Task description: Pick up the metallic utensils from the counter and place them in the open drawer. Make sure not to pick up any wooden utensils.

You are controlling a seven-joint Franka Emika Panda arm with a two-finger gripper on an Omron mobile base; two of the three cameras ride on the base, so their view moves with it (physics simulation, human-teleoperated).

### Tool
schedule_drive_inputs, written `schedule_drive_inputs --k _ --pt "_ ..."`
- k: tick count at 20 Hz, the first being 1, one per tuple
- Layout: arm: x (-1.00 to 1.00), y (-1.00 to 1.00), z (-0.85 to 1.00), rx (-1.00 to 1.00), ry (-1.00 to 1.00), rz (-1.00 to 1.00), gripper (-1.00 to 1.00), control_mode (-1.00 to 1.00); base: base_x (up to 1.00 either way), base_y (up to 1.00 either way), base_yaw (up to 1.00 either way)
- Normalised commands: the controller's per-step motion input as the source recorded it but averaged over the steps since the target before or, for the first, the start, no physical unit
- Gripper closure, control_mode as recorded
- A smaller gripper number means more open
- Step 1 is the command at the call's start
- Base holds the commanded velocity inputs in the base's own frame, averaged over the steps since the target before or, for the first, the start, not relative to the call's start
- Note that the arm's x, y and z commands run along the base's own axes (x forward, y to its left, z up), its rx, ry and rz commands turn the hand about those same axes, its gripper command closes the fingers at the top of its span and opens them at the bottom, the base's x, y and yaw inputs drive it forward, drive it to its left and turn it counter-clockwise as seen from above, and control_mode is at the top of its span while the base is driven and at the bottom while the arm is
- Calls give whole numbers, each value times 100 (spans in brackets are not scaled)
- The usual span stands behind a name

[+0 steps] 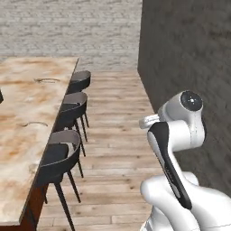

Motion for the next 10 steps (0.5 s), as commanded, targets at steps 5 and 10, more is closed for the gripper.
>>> schedule_drive_inputs --k 5,10 --pt "0 0 0 0 0 0 -100 100 100 -38 63" --pt "0 0 0 0 0 0 -100 100 98 -39 63"
